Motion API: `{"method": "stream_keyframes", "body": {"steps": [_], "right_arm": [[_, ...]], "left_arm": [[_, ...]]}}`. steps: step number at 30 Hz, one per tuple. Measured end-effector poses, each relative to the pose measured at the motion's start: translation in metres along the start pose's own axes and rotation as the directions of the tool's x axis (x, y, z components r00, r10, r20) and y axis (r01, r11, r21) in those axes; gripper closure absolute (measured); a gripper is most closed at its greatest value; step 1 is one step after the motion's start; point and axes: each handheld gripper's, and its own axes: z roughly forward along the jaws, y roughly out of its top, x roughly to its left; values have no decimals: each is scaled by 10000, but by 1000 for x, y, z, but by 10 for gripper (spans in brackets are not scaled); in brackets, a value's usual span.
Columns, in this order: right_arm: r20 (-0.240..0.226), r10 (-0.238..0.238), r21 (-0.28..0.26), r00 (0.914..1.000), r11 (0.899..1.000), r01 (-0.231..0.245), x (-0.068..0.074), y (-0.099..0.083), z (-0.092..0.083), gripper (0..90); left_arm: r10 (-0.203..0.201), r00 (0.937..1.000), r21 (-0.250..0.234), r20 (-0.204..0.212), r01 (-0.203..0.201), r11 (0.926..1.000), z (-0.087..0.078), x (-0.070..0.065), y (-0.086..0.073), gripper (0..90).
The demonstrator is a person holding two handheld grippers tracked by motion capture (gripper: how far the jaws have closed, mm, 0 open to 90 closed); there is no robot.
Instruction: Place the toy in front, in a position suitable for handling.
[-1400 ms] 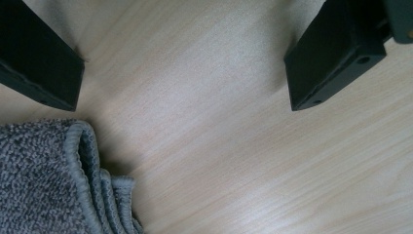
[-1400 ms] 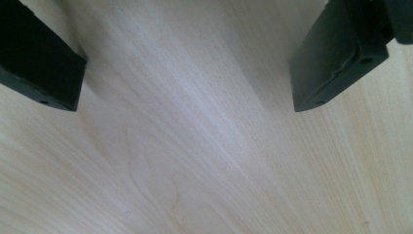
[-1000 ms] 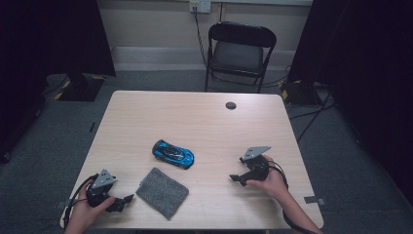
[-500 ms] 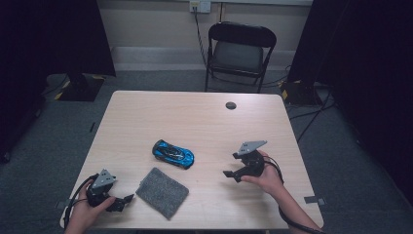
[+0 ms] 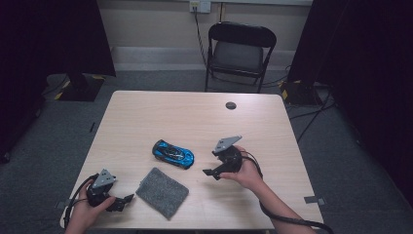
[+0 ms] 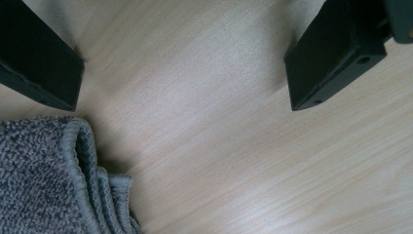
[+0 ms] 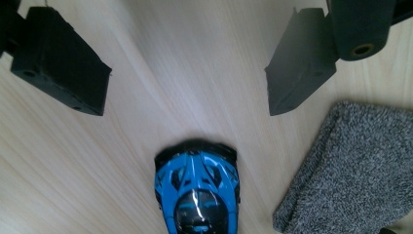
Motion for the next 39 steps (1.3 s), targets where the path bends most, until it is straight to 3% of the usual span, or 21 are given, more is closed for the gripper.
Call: {"method": "stream_keyframes", "body": {"steps": [5, 6, 17, 26, 39], "right_arm": [[-210, -266, 108, 9994, 9996, 268, 4, 16, 16, 148], [-176, -551, 130, 9983, 9984, 554, 6, 24, 23, 148], [-341, -299, 168, 9990, 9994, 305, 5, 47, 58, 152], [-143, -438, 210, 9989, 9988, 441, 5, 66, 80, 147], [-289, -197, 273, 9994, 9994, 205, 1, 79, 106, 143]], "left_arm": [[-2, 10000, 9, -1, 2, 10000, 0, 0, 1, 0], [-1, 10000, 1, -1, 1, 10000, 1, 0, 1, 0], [-16, 10000, 11, -32, 16, 10000, 2, 0, 2, 0], [-81, 10000, 8, -6, 81, 10000, 2, 0, 2, 0], [-5, 10000, 5, -14, 5, 10000, 3, 1, 3, 0]]}}
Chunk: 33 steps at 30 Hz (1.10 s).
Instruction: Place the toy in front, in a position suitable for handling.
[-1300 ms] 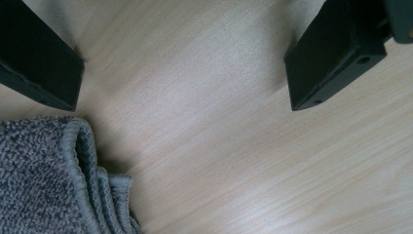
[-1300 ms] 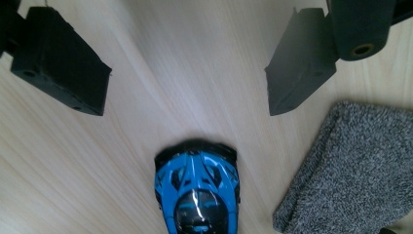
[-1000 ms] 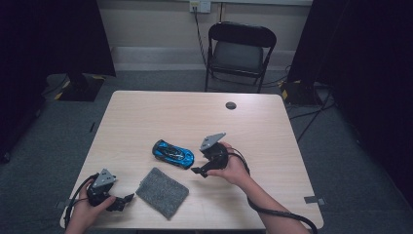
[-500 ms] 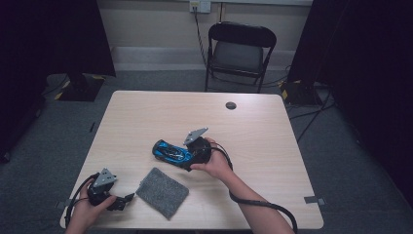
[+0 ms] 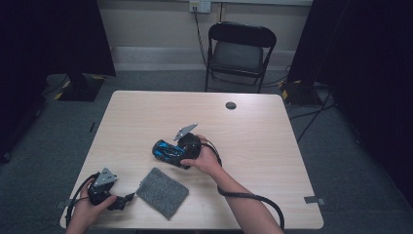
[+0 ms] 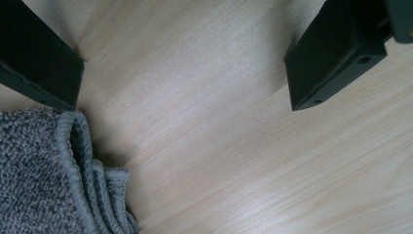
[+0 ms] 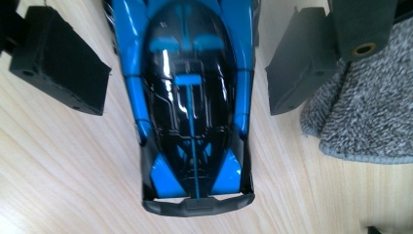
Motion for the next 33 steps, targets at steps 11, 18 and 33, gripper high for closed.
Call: {"method": "stream_keyframes", "body": {"steps": [11, 18, 33], "right_arm": [[110, -308, 342, 9995, 9990, 304, 6, 4, 17, 150], [34, -215, 385, 9998, 9990, 214, 2, 1, 20, 185], [517, -239, 339, 9984, 9992, 221, 7, -5, 18, 256]], "left_arm": [[2, 10000, 3, -1, -2, 10000, 0, 0, 0, 0], [-3, 10000, -4, -7, 3, 10000, 0, 0, 0, 0], [-15, 10000, -34, -3, 15, 10000, 0, 0, 0, 0]]}}
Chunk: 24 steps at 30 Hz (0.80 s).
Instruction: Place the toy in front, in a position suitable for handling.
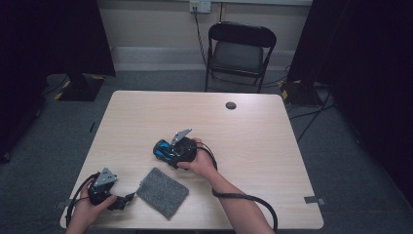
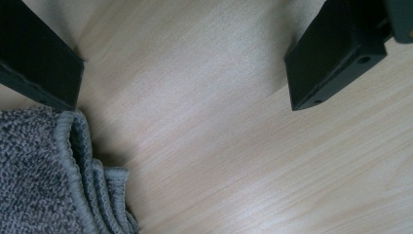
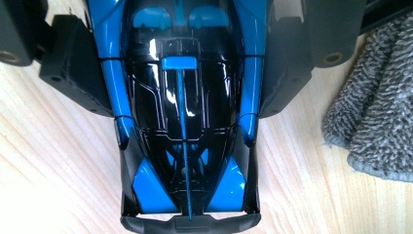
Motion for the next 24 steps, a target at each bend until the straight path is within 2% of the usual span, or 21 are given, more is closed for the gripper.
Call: {"method": "stream_keyframes", "body": {"steps": [6, 10, 14, 20, 24], "right_arm": [[165, -369, 332, 9992, 9988, 364, 2, 3, -4, 257], [260, -456, 331, 9986, 9985, 447, 0, 1, -8, 257], [216, -216, 152, 9995, 9997, 212, -3, -2, -16, 257], [299, -142, 243, 9995, 9996, 135, -8, -3, -25, 258], [316, 151, 10, 9994, 9999, -151, -15, -6, -39, 258]], "left_arm": [[-34, 10000, -6, 12, 34, 10000, 0, 0, 0, 0], [-4, 10000, 9, 4, 4, 10000, 0, 0, 0, 0], [16, 10000, 15, 5, -16, 10000, 0, 0, 0, 0], [-36, 10000, 6, -1, 36, 10000, 0, 0, 0, 0], [10, 10000, 10, -19, -10, 10000, 0, 0, 0, 0]]}}
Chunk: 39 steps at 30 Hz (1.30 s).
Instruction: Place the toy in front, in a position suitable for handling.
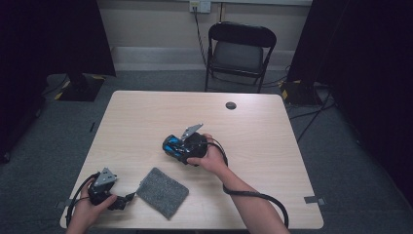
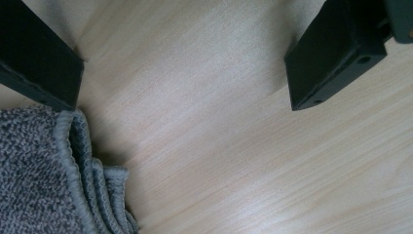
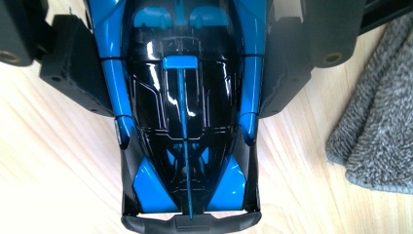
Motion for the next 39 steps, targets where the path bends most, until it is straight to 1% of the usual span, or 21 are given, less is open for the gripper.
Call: {"method": "stream_keyframes", "body": {"steps": [3, 4, 5, 6, 7, 9, 10, 12, 13, 16, 22, 23, 25, 26, 27, 28, 29, 30, 33, 34, 39], "right_arm": [[48, 45, 51, 10000, 10000, -45, -3, -1, -6, 258], [165, 88, 82, 9998, 9999, -90, -7, -2, -14, 258], [165, 88, 82, 9998, 9999, -90, -7, -2, -14, 258], [182, 151, 41, 9997, 9999, -152, -11, -2, -23, 258], [253, 165, 22, 9995, 9999, -165, -13, -2, -26, 258], [317, 154, 59, 9994, 9999, -156, -15, -3, -29, 258], [317, 287, -11, 9991, 9996, -287, -18, -4, -33, 258], [345, 304, -33, 9989, 9995, -303, -19, -4, -34, 257], [380, 353, -128, 9987, 9993, -349, -22, -7, -38, 258], [446, 446, -164, 9980, 9989, -439, -24, -10, -42, 257], [721, 610, -68, 9955, 9981, -606, -32, -31, -55, 257], [721, 610, -68, 9955, 9981, -606, -32, -31, -55, 257], [758, 728, -134, 9945, 9973, -720, -35, -37, -59, 257], [937, 767, -125, 9926, 9970, -759, -36, -43, -62, 257], [937, 767, -125, 9926, 9970, -759, -36, -43, -62, 257], [957, 794, -120, 9922, 9968, -786, -37, -50, -64, 257], [957, 794, -120, 9922, 9968, -786, -37, -50, -64, 257], [1079, 720, -18, 9915, 9974, -722, -36, -57, -64, 257], [1122, 867, -91, 9899, 9962, -863, -36, -64, -65, 257], [1165, 1029, -158, 9878, 9947, -1018, -36, -72, -64, 257], [1275, 1135, -181, 9853, 9935, -1121, -37, -83, -63, 263]], "left_arm": [[-3, 10000, 1, -2, 3, 10000, 0, 0, 0, 0], [-2, 10000, 2, 0, 2, 10000, 0, 0, 0, 0], [-2, 10000, 2, 0, 2, 10000, 0, 0, 0, 0], [-2, 10000, 3, 2, 2, 10000, 0, 0, 0, 0], [-2, 10000, 3, 2, 2, 10000, 0, 0, 0, 0], [-2, 10000, 3, -1, 2, 10000, 0, 0, 0, 0], [-1, 10000, 2, -11, 1, 10000, 0, 0, 0, 0], [-3, 10000, 7, -22, 3, 10000, 0, 0, 0, 0], [-52, 10000, 0, -25, 52, 10000, 0, 0, 0, 0], [-15, 10000, 3, -29, 15, 10000, 0, 0, 0, 0], [-18, 10000, 4, -28, 18, 10000, 0, 0, 0, 0], [-18, 10000, 4, -28, 18, 10000, 0, 0, 0, 0], [-13, 10000, 6, -31, 13, 10000, 0, 0, 0, 0], [-15, 10000, 8, -36, 15, 10000, 0, 0, 0, 0], [-15, 10000, 8, -36, 15, 10000, 0, 0, 0, 0], [-23, 10000, 11, -42, 24, 10000, 0, 0, 0, 0], [-57, 10000, 8, -45, 57, 10000, 0, -1, 0, 0], [-58, 10000, 8, -42, 58, 10000, 0, -1, 0, 0], [-26, 10000, 14, -60, 26, 10000, 0, 0, 0, 0], [-75, 10000, 4, -51, 75, 10000, 0, -1, 0, 0], [-48, 10000, 12, -67, 48, 10000, 0, -1, 0, 0]]}}
